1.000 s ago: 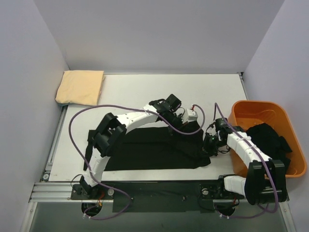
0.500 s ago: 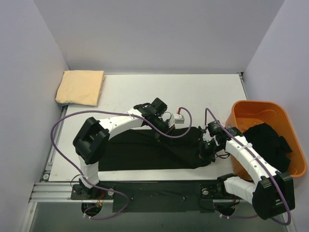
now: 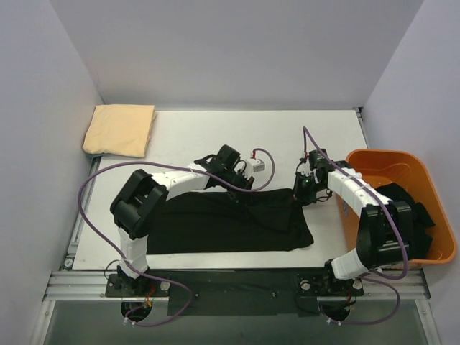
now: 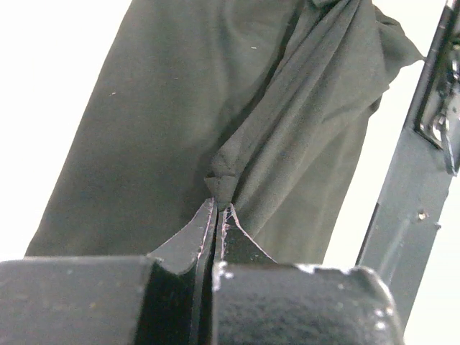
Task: Fold and stack the t-shirts
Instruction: Fold the other side of the tshirt into a rectangle
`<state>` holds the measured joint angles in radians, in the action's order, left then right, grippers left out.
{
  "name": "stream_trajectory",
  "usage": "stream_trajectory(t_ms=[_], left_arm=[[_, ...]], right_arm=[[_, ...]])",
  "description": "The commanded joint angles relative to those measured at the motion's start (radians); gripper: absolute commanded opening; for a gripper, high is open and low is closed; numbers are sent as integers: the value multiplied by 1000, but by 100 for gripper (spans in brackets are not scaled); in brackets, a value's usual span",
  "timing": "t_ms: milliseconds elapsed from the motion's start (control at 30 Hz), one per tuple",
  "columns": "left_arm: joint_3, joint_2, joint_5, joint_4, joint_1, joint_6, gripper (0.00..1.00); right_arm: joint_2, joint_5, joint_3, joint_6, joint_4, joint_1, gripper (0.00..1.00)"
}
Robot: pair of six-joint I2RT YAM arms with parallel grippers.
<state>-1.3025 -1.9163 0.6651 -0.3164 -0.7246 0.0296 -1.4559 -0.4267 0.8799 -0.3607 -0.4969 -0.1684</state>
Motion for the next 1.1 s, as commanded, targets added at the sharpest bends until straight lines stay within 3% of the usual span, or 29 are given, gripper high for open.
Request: stream_trajectory(t_ms=[0, 267, 467, 533, 600, 700, 733, 767, 867, 967, 1067], left_arm=[[16, -33, -94, 148, -3, -95, 0], [5, -58, -171, 165, -1, -125, 3], [19, -61, -183, 166, -1, -128, 13], [2, -59, -177, 142, -2, -126, 37], [-26, -55, -177, 102, -1, -117, 50], [-87, -30, -188, 16, -1, -71, 67], [-99, -26, -211, -1, 2, -59, 68], [-122, -15, -226, -33, 2, -34, 78], [-153, 13, -336, -91, 25, 26, 80], [-155, 54, -354, -163, 82, 79, 80], [-101, 118, -349, -213, 109, 159, 70]], right_arm=[[-93, 45, 60, 63, 92, 18, 0], [-170, 48, 99, 78, 138, 41, 0], [-170, 37, 100, 89, 156, 49, 0], [-184, 26, 114, 92, 132, 49, 14], [-190, 60, 142, 94, 87, 50, 31], [-155, 114, 160, 80, 28, 58, 39], [-144, 140, 175, 77, 17, 59, 41], [-117, 153, 183, 72, -8, 58, 42], [-57, 258, 221, 49, -60, 38, 44], [11, 328, 218, 32, -103, -5, 44], [55, 303, 157, -4, -91, -101, 33]])
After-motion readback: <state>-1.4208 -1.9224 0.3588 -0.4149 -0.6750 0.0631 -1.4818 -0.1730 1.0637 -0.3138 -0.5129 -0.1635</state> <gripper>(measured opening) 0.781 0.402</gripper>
